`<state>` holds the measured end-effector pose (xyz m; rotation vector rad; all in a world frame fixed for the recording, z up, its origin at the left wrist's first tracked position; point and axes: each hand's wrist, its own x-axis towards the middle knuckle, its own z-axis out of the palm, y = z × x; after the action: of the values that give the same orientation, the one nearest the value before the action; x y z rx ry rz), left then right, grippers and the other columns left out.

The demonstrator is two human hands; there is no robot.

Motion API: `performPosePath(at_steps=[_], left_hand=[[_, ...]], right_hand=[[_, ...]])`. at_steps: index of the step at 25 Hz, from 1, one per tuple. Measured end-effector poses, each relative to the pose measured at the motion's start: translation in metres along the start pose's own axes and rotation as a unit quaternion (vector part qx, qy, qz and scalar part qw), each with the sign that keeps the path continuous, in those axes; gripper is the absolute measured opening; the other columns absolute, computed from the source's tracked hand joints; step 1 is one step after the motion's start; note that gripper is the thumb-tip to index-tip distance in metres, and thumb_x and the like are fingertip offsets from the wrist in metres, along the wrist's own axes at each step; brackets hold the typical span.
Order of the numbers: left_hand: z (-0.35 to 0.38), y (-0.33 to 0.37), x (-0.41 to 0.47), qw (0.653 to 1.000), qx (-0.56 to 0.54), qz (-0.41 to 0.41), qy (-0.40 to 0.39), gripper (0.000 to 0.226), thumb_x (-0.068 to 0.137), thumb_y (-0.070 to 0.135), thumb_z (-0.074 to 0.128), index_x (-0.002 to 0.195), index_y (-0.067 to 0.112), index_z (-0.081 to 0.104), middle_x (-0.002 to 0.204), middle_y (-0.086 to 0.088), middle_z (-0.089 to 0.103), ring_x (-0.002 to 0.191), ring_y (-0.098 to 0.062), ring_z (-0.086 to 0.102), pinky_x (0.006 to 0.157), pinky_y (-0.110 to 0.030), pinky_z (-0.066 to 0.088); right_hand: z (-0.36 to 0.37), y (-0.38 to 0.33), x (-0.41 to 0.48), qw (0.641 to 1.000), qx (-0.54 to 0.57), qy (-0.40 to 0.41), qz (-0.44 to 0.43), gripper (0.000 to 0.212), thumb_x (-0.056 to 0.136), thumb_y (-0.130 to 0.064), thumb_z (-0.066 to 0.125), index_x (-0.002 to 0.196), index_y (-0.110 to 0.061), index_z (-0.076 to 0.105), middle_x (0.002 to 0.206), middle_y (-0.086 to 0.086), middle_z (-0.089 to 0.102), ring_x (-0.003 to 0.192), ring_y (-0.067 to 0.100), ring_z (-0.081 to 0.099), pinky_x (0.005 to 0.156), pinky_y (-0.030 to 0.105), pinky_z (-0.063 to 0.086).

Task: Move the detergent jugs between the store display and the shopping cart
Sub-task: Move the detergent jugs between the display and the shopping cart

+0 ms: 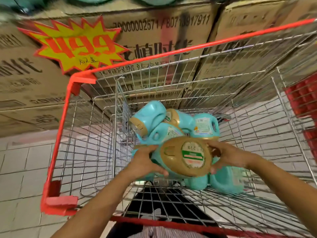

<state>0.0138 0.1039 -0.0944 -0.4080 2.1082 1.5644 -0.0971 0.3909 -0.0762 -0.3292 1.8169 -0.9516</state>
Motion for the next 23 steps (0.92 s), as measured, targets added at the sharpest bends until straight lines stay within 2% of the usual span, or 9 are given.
performPosePath(at_steps=[2, 5, 7, 9, 11, 13, 18, 20, 23], left_hand=[[-0.012, 0.022, -0.006, 0.995, -0.091, 0.009, 0.047, 0.054, 0.036, 0.011, 0.089, 0.084, 0.024, 0.068, 0.069, 0.016, 0.072, 0.063, 0.004, 0.064, 0.057, -0.012, 0.05], [-0.027, 0.054, -0.016, 0.971, -0.217, 0.051, 0.084, 0.042, 0.041, 0.017, 0.078, 0.081, 0.011, 0.068, 0.07, 0.0, 0.073, 0.062, -0.015, 0.065, 0.057, -0.026, 0.057], [-0.033, 0.072, -0.026, 0.951, -0.282, 0.084, 0.097, 0.049, 0.038, 0.027, 0.082, 0.08, 0.009, 0.068, 0.071, -0.002, 0.073, 0.06, -0.015, 0.065, 0.055, -0.025, 0.057], [-0.038, 0.087, -0.037, 0.924, -0.353, 0.106, 0.101, 0.067, 0.028, 0.045, 0.094, 0.079, 0.008, 0.071, 0.071, -0.002, 0.073, 0.06, -0.012, 0.065, 0.053, -0.023, 0.056], [-0.043, 0.102, -0.046, 0.899, -0.413, 0.109, 0.098, 0.073, 0.023, 0.059, 0.093, 0.075, 0.01, 0.076, 0.072, -0.003, 0.073, 0.06, -0.013, 0.065, 0.053, -0.022, 0.056], [-0.047, 0.111, -0.053, 0.881, -0.447, 0.113, 0.104, 0.076, 0.021, 0.061, 0.092, 0.074, 0.009, 0.075, 0.073, -0.005, 0.074, 0.058, -0.011, 0.066, 0.052, -0.021, 0.056], [-0.052, 0.124, -0.066, 0.871, -0.454, 0.13, 0.136, 0.063, 0.03, 0.061, 0.091, 0.069, 0.013, 0.078, 0.067, -0.003, 0.068, 0.054, -0.012, 0.056, 0.047, -0.019, 0.046], [-0.049, 0.126, -0.071, 0.864, -0.457, 0.142, 0.156, 0.043, 0.047, 0.047, 0.089, 0.069, 0.013, 0.077, 0.069, -0.005, 0.067, 0.062, -0.017, 0.052, 0.05, -0.02, 0.045], [-0.043, 0.134, -0.08, 0.874, -0.426, 0.175, 0.158, 0.023, 0.058, 0.028, 0.081, 0.074, 0.012, 0.079, 0.081, -0.007, 0.074, 0.07, -0.017, 0.067, 0.056, -0.024, 0.053]], right_hand=[[-0.005, -0.019, -0.019, 0.995, 0.083, 0.044, -0.039, 0.084, 0.056, -0.013, 0.09, 0.13, -0.027, 0.054, 0.126, 0.002, 0.065, 0.118, 0.026, 0.058, 0.094, 0.028, 0.051], [0.008, -0.047, -0.031, 0.953, 0.262, 0.09, -0.119, 0.1, 0.05, -0.049, 0.09, 0.136, -0.014, 0.051, 0.133, 0.007, 0.06, 0.12, 0.024, 0.057, 0.097, 0.039, 0.047], [0.022, -0.07, -0.031, 0.916, 0.34, 0.129, -0.169, 0.08, 0.068, -0.05, 0.078, 0.135, -0.016, 0.051, 0.132, 0.01, 0.059, 0.117, 0.025, 0.055, 0.093, 0.046, 0.045], [0.037, -0.089, -0.032, 0.888, 0.369, 0.178, -0.211, 0.052, 0.082, -0.035, 0.062, 0.131, -0.02, 0.054, 0.124, 0.006, 0.064, 0.109, 0.022, 0.061, 0.083, 0.041, 0.049], [0.05, -0.106, -0.035, 0.873, 0.369, 0.213, -0.236, 0.051, 0.082, -0.029, 0.061, 0.132, -0.021, 0.051, 0.123, 0.004, 0.067, 0.106, 0.022, 0.066, 0.079, 0.036, 0.055], [0.061, -0.121, -0.038, 0.867, 0.36, 0.238, -0.249, 0.055, 0.081, -0.031, 0.063, 0.135, -0.025, 0.048, 0.125, 0.004, 0.066, 0.11, 0.023, 0.066, 0.082, 0.035, 0.058], [0.07, -0.151, -0.054, 0.862, 0.275, 0.332, -0.266, 0.054, 0.082, -0.039, 0.071, 0.131, -0.029, 0.051, 0.125, 0.001, 0.065, 0.114, 0.02, 0.062, 0.09, 0.034, 0.055], [0.071, -0.16, -0.058, 0.861, 0.179, 0.395, -0.266, 0.073, 0.075, -0.051, 0.071, 0.139, -0.03, 0.042, 0.133, -0.002, 0.057, 0.122, 0.017, 0.055, 0.1, 0.041, 0.048], [0.077, -0.171, -0.054, 0.879, 0.058, 0.414, -0.229, 0.112, 0.057, -0.071, 0.069, 0.15, -0.032, 0.02, 0.147, -0.002, 0.043, 0.136, 0.021, 0.04, 0.11, 0.048, 0.036]])
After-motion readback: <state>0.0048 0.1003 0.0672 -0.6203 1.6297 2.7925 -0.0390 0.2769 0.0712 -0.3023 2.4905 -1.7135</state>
